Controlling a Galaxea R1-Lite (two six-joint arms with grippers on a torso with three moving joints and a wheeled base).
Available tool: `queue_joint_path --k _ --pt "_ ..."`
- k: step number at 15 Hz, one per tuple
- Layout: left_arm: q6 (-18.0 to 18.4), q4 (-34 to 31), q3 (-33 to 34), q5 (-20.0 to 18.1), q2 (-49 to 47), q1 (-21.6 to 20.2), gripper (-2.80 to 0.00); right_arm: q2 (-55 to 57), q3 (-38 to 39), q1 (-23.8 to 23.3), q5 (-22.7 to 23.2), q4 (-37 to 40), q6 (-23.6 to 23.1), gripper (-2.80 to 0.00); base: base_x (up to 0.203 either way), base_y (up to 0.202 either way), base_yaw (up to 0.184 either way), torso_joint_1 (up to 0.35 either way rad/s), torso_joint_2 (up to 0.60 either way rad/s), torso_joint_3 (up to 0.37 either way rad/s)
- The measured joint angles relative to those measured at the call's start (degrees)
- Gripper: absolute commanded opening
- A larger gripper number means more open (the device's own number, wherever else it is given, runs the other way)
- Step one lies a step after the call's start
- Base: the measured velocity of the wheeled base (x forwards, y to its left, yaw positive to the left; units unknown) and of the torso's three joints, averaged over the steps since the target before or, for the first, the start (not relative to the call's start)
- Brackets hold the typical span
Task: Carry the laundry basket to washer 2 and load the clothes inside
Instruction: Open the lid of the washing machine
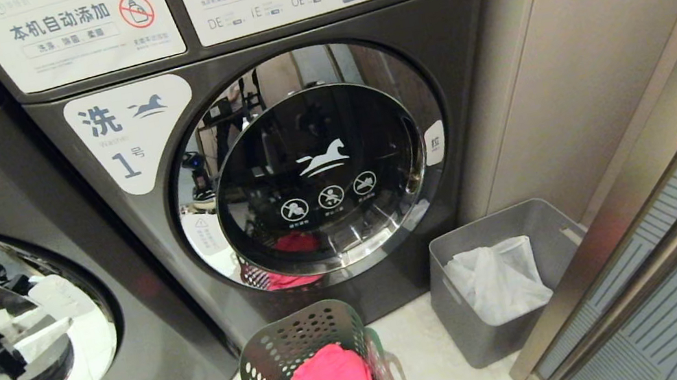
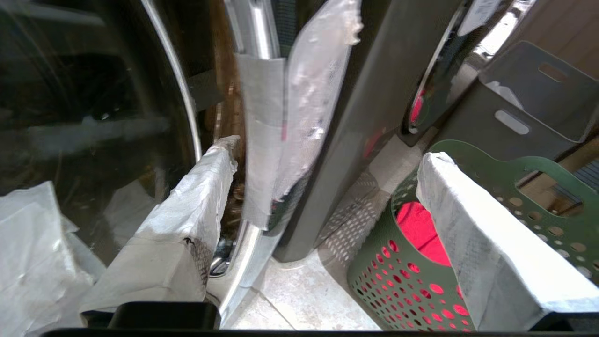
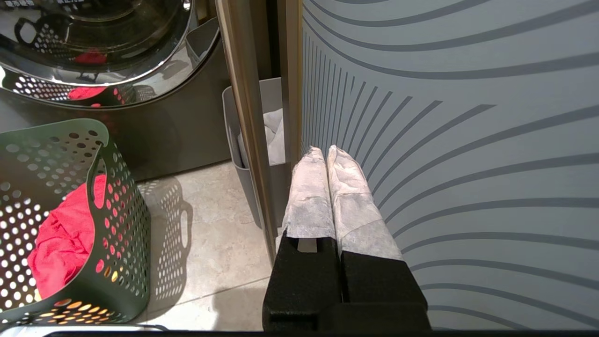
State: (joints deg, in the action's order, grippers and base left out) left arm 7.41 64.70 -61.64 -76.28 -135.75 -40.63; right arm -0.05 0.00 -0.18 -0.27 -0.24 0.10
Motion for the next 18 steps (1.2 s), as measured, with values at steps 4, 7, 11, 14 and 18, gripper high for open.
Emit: queue_joint_path --k 4,7,11,14,18 --pt "0.0 0.0 0.1 -3.6 0.0 -1.6 0.00 0.0 0.0 0.0 0.0 0.0 0.0 -2.80 0.000 0.000 0.000 0.000 0.00 0.000" --pt "0.0 0.0 0.2 -4.0 0.0 -1.9 0.00 0.0 0.0 0.0 0.0 0.0 0.0 -2.80 0.000 0.000 0.000 0.000 0.00 0.000" --pt "0.2 0.2 0.1 -3.9 -0.3 -1.9 0.00 0.0 0.0 0.0 0.0 0.0 0.0 -2.80 0.000 0.000 0.000 0.000 0.00 0.000" --pt "0.5 0.3 -0.1 -2.8 -0.5 -1.6 0.00 0.0 0.0 0.0 0.0 0.0 0.0 -2.80 0.000 0.000 0.000 0.000 0.00 0.000" --pt "0.3 0.1 -1.2 -1.8 -0.6 -1.1 0.00 0.0 0.0 0.0 0.0 0.0 0.0 -2.80 0.000 0.000 0.000 0.000 0.00 0.000"
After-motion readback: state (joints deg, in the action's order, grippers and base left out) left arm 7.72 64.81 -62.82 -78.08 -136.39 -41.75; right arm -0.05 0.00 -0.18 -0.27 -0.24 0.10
